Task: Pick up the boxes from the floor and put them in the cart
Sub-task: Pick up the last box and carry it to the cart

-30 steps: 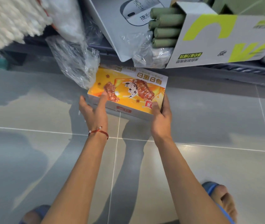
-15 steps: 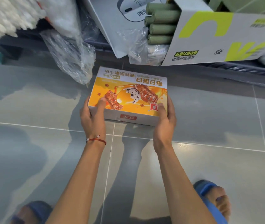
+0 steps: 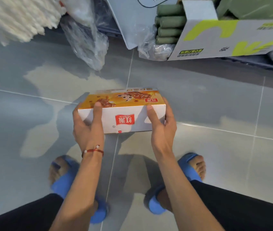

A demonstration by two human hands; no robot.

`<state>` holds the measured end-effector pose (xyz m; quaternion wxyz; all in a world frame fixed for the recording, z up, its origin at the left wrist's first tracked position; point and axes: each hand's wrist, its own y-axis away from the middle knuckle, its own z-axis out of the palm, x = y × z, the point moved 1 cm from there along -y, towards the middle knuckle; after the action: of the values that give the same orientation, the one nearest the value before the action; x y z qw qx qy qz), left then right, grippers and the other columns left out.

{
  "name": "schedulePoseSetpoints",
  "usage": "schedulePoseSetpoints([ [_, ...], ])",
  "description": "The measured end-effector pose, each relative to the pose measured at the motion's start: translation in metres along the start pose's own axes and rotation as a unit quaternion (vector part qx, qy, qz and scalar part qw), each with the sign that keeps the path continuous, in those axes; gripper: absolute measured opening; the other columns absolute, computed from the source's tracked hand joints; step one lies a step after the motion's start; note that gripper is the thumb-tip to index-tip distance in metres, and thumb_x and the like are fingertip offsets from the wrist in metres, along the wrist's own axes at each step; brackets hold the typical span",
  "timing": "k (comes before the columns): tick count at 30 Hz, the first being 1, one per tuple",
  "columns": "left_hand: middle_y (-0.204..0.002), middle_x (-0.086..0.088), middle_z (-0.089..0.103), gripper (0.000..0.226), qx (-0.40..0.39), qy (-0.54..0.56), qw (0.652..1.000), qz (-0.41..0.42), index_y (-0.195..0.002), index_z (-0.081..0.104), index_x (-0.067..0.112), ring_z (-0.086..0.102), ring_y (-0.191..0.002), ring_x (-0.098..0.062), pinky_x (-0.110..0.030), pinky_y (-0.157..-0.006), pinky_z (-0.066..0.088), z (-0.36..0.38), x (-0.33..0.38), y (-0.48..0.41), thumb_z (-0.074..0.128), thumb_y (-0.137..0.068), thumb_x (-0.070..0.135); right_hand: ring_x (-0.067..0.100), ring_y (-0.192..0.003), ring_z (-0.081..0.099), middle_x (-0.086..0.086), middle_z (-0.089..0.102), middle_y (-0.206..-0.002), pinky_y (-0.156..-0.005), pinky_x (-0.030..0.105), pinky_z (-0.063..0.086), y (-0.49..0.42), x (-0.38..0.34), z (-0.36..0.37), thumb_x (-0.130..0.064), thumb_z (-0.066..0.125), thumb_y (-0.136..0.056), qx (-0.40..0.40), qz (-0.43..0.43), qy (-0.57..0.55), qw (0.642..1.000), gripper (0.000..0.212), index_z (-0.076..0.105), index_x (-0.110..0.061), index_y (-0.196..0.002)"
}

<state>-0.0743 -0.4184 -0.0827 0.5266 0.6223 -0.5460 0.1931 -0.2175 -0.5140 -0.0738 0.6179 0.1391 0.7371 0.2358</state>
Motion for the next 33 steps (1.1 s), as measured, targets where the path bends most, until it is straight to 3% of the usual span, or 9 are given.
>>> schedulePoseSetpoints([
  [3, -0.107, 0.002, 0.074, 0.055, -0.031, -0.059, 0.997, -0.026, -0.128, 0.056, 0.031, 0.07, -0.073, 0.008, -0.008, -0.059, 0.052, -0.019, -0.007, 0.008, 0.073, -0.082, 0.055, 0.03, -0.132, 0.055, 0.003, 0.065, -0.135, -0.106, 0.055, 0.052, 0.009, -0.003, -0.011, -0.048, 0.077, -0.088, -0.031, 0.03, 0.09, 0.995, 0.062, 0.055, -0.034, -0.145],
  [7, -0.128, 0.002, 0.064, 0.073, -0.088, -0.121, 0.988, -0.028, -0.142, 0.043, 0.039, 0.069, -0.106, -0.015, -0.03, -0.088, 0.058, -0.03, -0.023, 0.008, 0.079, -0.079, 0.049, 0.027, -0.126, 0.058, -0.006, 0.07, -0.126, -0.103, 0.053, 0.054, 0.008, 0.007, -0.02, -0.055, 0.072, -0.09, -0.062, 0.037, 0.165, 0.984, 0.054, 0.058, -0.038, -0.139],
  [10, -0.129, 0.007, 0.052, 0.077, -0.089, -0.136, 0.987, -0.016, -0.145, 0.042, 0.041, 0.061, -0.112, -0.011, -0.017, -0.086, 0.052, -0.026, -0.033, 0.002, 0.079, -0.078, 0.051, 0.013, -0.114, 0.067, -0.019, 0.075, -0.111, -0.097, 0.045, 0.059, 0.0, 0.02, -0.027, -0.058, 0.07, -0.091, -0.074, 0.018, 0.19, 0.979, 0.036, 0.062, -0.046, -0.123],
  [13, -0.116, 0.016, 0.063, 0.081, -0.09, -0.091, 0.991, -0.042, -0.145, 0.043, 0.04, 0.064, -0.094, 0.009, -0.001, -0.071, 0.048, -0.014, -0.037, -0.008, 0.081, -0.074, 0.053, 0.002, -0.111, 0.069, -0.026, 0.073, -0.112, -0.091, 0.026, 0.061, -0.009, 0.026, -0.026, -0.063, 0.071, -0.087, -0.085, 0.02, 0.186, 0.979, 0.038, 0.056, -0.057, -0.122],
  [15, -0.109, 0.02, 0.067, 0.086, -0.088, -0.055, 0.993, -0.062, -0.144, 0.047, 0.037, 0.066, -0.089, 0.013, -0.008, -0.071, 0.053, -0.009, -0.035, -0.014, 0.083, -0.068, 0.053, 0.002, -0.113, 0.069, -0.022, 0.073, -0.117, -0.096, 0.025, 0.058, -0.014, 0.029, -0.02, -0.056, 0.073, -0.089, -0.08, 0.051, 0.15, 0.984, 0.053, 0.052, -0.049, -0.137],
  [18, -0.122, 0.006, 0.069, 0.089, -0.091, -0.02, 0.991, -0.092, -0.145, 0.049, 0.032, 0.069, -0.107, -0.008, -0.024, -0.087, 0.057, -0.011, -0.029, -0.016, 0.086, -0.065, 0.044, 0.005, -0.111, 0.07, -0.014, 0.074, -0.119, -0.104, 0.037, 0.057, -0.012, 0.023, -0.011, -0.044, 0.075, -0.093, -0.062, 0.074, 0.131, 0.987, 0.055, 0.056, -0.028, -0.142],
  [23, -0.124, 0.006, 0.067, 0.096, -0.077, -0.019, 0.991, -0.111, -0.144, 0.049, 0.034, 0.067, -0.11, -0.015, -0.029, -0.089, 0.058, -0.05, 0.014, 0.015, 0.086, -0.057, 0.051, 0.007, -0.111, 0.07, -0.015, 0.075, -0.116, -0.099, 0.036, 0.059, 0.03, -0.032, -0.018, -0.044, 0.075, -0.093, -0.082, 0.079, 0.163, 0.98, 0.047, 0.06, -0.029, -0.135],
  [27, -0.127, 0.001, 0.065, 0.099, -0.072, -0.01, 0.99, -0.123, -0.143, 0.046, 0.038, 0.068, -0.109, -0.014, -0.034, -0.088, 0.059, -0.103, 0.075, 0.07, 0.084, -0.055, 0.062, -0.001, -0.106, 0.07, -0.019, 0.075, -0.111, -0.079, 0.015, 0.058, 0.085, -0.109, -0.028, -0.04, 0.077, -0.092, -0.108, 0.07, 0.162, 0.978, 0.043, 0.062, -0.029, -0.13],
  [33, -0.118, 0.01, 0.069, 0.081, -0.004, 0.062, 0.988, -0.144, -0.141, 0.051, 0.025, 0.07, -0.095, 0.002, -0.025, -0.081, 0.061, -0.196, 0.185, 0.169, 0.083, -0.069, 0.042, 0.01, -0.11, 0.071, -0.007, 0.076, -0.118, -0.096, 0.03, 0.058, 0.172, -0.238, -0.03, -0.037, 0.079, -0.091, -0.195, 0.06, 0.197, 0.959, 0.048, 0.063, -0.023, -0.134],
])
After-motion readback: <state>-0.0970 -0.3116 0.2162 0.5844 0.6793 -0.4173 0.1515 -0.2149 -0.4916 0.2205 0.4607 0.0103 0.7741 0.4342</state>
